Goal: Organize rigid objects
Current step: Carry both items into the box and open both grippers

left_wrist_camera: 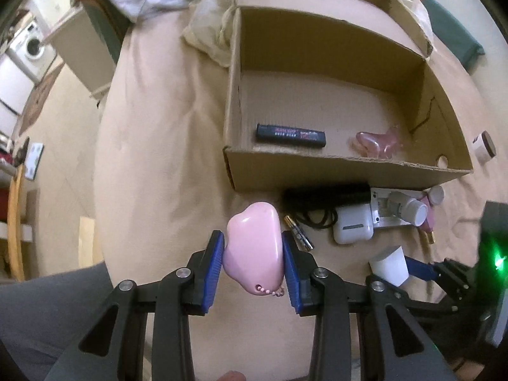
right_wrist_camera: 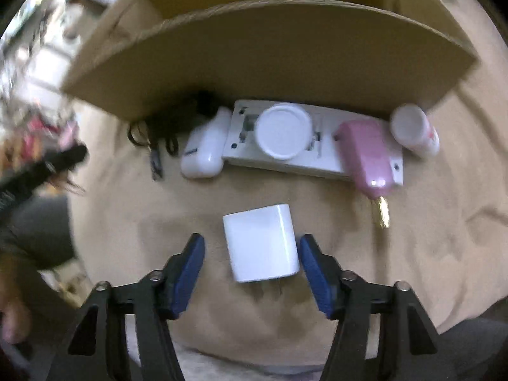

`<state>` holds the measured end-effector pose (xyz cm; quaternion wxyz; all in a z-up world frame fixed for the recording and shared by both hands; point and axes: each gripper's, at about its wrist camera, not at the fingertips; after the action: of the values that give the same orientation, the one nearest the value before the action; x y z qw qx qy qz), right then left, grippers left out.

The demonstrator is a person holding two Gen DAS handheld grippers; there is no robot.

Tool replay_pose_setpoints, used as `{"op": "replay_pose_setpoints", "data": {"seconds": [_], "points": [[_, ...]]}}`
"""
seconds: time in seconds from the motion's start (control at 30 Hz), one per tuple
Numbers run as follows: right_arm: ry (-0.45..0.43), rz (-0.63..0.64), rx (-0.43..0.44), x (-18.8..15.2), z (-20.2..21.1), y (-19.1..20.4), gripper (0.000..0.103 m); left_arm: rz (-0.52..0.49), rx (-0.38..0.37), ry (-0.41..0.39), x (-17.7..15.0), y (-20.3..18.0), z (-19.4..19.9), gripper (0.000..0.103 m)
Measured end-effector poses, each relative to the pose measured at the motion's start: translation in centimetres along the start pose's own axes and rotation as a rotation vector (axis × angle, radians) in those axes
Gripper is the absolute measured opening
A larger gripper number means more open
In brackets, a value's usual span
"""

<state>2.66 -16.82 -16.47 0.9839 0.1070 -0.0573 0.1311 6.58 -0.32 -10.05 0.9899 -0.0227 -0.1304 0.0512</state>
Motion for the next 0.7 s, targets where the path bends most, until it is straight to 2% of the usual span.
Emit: {"op": "replay_pose_setpoints", "data": {"seconds": [0.03, 0.13, 0.37, 0.6, 0.7], "points": [[0.003, 0.027, -0.041, 0.2, -0.1, 0.4, 0.046, -0.007, 0.005, -0.003, 0.0, -0.1, 0.0, 0.033], [0.001, 0.069, -0.078, 0.3, 0.0, 1.1, 0.045, -0.016, 0.010, -0.006, -0.1, -0.1, 0.2, 0.033], [-0.073, 0.063, 0.018, -1.0, 4.0, 1.2, 0.044, -0.037, -0.032, -0.043, 0.1, -0.7, 2.9, 0.033], [-0.236, 0.023, 0.076, -0.6, 9.6, -0.9, 0.044, -0.080, -0.047, -0.131, 2.5, -2.3, 6.4, 0.033], [-0.307, 0.020, 0.079, 1.0, 11.5, -2.2, 0.044, -0.116, -0.036, -0.143, 4.1, -3.2, 6.6, 0.033]]}}
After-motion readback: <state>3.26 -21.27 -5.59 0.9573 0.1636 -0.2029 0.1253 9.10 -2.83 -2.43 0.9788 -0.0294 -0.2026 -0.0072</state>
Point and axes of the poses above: each gripper's, at about its wrist camera, not at the fingertips, and z roughly against the way its jaws point, y to its left, x to its top, and after that the axes turned 11 degrees about z, right-handed
